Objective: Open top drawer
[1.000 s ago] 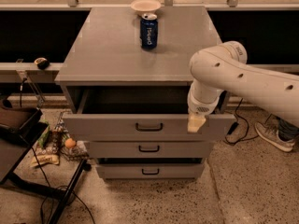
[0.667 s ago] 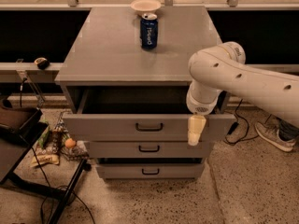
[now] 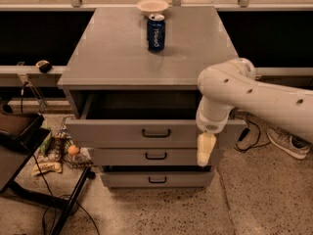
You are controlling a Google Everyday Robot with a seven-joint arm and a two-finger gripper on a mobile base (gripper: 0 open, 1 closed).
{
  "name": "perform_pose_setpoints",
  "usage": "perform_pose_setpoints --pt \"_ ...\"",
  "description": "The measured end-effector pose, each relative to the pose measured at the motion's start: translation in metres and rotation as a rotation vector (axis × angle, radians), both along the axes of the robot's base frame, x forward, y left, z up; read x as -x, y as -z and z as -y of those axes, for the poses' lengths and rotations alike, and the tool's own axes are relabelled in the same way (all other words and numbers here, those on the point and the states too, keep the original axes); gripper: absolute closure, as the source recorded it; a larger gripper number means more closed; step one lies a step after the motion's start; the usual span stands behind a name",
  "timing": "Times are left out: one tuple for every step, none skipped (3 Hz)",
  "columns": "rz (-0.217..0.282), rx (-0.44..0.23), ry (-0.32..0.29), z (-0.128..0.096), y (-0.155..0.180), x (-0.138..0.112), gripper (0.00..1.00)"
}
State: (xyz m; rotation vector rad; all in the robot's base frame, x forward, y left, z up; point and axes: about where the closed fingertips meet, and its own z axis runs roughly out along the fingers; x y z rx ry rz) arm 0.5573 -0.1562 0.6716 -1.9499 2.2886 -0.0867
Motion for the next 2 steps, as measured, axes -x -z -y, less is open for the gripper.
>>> perform_pose_setpoints --pt "-0.085 0.015 0.047 0.0045 0.0268 0.0328 0.23" --pt "-0.085 0.015 0.047 0.0042 0.0194 0.0326 0.46"
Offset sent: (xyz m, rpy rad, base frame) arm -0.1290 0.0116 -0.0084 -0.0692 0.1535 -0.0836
